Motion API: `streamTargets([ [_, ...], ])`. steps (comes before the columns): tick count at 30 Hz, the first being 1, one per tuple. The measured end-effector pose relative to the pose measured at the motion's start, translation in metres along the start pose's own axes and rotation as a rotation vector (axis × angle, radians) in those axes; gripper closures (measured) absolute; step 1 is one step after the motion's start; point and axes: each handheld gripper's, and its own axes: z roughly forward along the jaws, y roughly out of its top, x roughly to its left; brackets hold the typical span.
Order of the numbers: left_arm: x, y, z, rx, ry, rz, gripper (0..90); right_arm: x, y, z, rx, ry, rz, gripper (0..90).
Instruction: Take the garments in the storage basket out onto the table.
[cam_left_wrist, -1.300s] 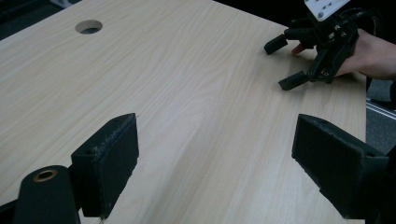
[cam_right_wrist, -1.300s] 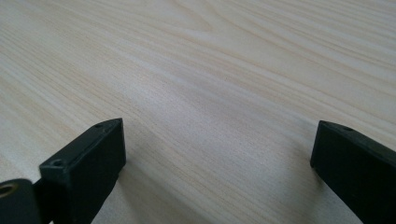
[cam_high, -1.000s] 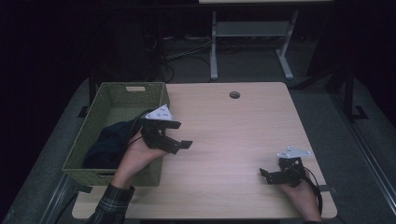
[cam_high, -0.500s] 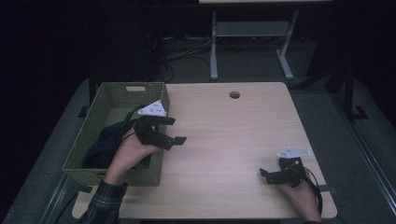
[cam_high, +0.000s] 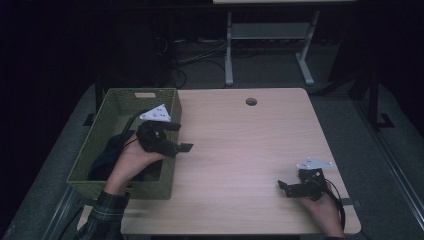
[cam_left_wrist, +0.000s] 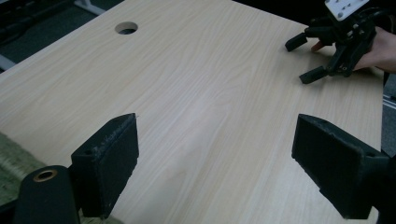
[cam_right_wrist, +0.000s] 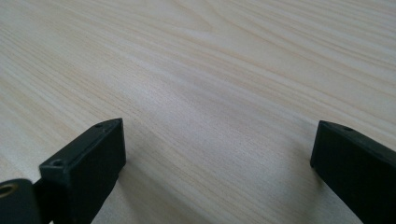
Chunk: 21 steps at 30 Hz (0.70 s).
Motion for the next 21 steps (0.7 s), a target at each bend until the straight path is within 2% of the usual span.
streamTargets([
  [21,0.030,-0.020,-0.041,0.018,0.107,-0.032,14.3,0.000,0.000,0.000,0.000,-0.001,0.001,3.0],
])
